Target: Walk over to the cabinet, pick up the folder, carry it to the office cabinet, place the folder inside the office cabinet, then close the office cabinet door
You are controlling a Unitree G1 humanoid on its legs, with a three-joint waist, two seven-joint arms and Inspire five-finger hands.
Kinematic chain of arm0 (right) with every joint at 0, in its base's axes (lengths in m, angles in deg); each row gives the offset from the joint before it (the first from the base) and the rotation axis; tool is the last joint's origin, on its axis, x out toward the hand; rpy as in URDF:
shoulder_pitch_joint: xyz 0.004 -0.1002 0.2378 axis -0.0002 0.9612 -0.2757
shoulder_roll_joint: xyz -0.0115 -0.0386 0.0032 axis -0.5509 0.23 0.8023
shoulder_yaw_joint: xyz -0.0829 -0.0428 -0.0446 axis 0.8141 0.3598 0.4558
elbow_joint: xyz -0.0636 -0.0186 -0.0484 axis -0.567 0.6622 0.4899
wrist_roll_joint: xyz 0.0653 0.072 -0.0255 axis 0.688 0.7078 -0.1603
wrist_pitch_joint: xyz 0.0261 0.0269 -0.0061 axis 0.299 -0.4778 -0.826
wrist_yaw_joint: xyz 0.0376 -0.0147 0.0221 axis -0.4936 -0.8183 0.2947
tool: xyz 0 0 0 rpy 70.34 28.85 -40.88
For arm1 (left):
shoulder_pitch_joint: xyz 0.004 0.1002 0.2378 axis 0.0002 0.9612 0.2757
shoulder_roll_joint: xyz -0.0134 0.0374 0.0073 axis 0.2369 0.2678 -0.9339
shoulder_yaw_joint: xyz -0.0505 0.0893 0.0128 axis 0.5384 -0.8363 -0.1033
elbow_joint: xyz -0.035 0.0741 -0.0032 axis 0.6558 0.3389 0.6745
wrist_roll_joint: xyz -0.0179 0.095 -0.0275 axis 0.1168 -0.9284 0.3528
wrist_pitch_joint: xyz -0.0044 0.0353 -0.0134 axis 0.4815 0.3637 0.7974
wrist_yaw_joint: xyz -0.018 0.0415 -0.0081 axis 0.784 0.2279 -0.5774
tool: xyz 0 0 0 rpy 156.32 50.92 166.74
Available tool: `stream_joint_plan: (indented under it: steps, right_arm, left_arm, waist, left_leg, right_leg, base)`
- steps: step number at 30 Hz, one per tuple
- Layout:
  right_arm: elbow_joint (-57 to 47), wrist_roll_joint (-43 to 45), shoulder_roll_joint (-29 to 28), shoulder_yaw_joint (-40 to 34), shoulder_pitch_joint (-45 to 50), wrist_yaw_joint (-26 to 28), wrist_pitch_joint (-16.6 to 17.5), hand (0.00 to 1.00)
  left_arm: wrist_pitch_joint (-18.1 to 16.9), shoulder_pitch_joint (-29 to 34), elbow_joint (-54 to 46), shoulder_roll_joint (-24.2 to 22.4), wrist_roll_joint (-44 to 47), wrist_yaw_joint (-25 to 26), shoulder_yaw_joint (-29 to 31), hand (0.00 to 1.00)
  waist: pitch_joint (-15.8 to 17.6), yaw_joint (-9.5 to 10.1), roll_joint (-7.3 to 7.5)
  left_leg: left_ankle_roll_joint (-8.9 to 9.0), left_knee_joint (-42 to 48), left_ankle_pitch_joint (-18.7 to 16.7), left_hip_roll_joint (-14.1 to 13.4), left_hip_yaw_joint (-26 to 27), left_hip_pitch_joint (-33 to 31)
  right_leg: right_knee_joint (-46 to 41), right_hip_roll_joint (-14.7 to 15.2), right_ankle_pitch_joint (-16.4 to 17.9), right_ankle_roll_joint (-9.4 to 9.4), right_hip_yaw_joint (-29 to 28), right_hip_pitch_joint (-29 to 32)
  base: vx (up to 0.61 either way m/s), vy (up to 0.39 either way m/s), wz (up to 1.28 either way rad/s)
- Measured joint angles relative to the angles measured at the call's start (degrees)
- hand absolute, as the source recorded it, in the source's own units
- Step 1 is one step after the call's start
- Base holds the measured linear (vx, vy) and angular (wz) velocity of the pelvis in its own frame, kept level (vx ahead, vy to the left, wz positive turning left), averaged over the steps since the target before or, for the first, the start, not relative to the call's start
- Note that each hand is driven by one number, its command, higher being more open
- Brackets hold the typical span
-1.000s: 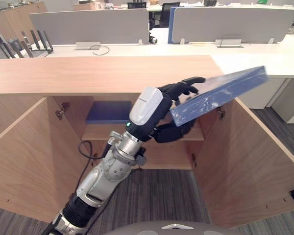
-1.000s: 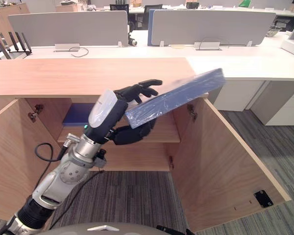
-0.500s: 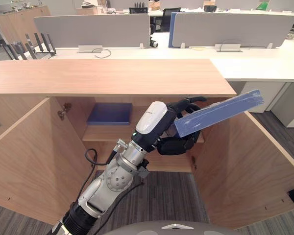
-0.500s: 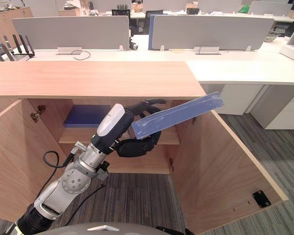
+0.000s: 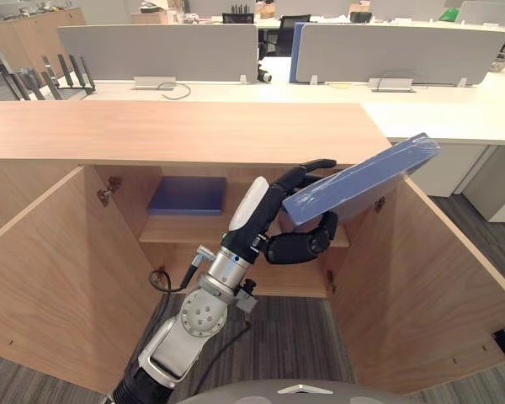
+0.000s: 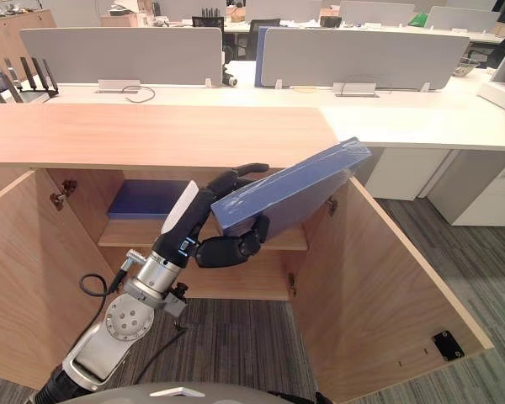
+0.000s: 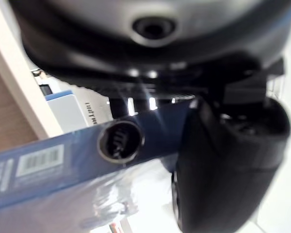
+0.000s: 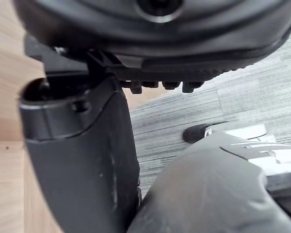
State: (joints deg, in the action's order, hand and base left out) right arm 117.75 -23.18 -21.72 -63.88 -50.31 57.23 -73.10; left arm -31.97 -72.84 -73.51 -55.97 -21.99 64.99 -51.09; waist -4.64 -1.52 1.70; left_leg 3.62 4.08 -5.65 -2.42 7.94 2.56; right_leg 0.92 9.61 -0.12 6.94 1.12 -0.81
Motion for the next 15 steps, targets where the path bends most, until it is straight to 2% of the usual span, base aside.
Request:
stream_joint_plan:
  steps: [2,4,8,10,15]
  right_arm:
    - [-2.2,1.2,0.3,2.6,0.1,0.0,-0.1,1.0]
    - [-5.9,1.6,0.1,3.5,0.2,0.0,-0.1,1.0]
    - [-18.7,2.1,-1.3,5.1,0.3,0.4,0.1,1.0]
    - [-24.9,2.1,-1.3,5.4,0.1,0.6,0.2,1.0]
    - [-32.1,2.1,-1.2,3.0,-0.4,0.4,1.1,1.0]
  left_arm:
    - [0.3,1.4,2.3,-0.1,3.0,-0.7,0.6,0.0]
    - [2.4,3.4,2.9,-0.5,4.8,-1.8,1.7,0.0]
    - [4.6,6.4,4.7,-0.8,9.6,-3.3,5.0,0.0]
    - [4.7,7.2,5.4,-1.5,11.2,-3.9,7.6,0.0]
    - [4.7,8.4,6.6,-4.8,15.0,-3.8,15.6,0.0]
  waist:
    - [0.0,-0.01,0.08]
    - [0.1,-0.12,0.18]
    - [0.2,0.06,0.38]
    - [0.2,0.4,0.43]
    - [0.1,0.75,1.29]
  left_leg:
    - [0.0,0.0,0.0,0.0,0.0,0.0]
    - [0.03,0.0,0.0,0.0,0.1,-0.2]
    - [-0.23,0.8,-0.3,-0.1,0.5,-1.3]
    - [-0.32,0.8,-0.3,0.0,0.5,-1.4]
    - [-0.37,0.8,-0.4,0.0,0.5,-1.5]
  right_leg:
    - [0.1,0.0,0.0,-0.02,-0.1,0.1]
    - [0.1,-0.1,0.0,-0.02,-0.2,0.3]
    - [0.1,-0.1,-0.3,-0.06,-0.9,1.2]
    - [0.0,-0.1,-0.3,-0.08,-1.3,1.3]
    - [0.0,-0.1,-0.3,-0.08,-1.4,1.5]
  base:
    - [0.0,0.0,0.0]
    - [0.0,0.002,-0.03]
    - [0.01,0.005,-0.07]
    - [-0.01,0.006,-0.02]
    - [0.0,0.0,0.0]
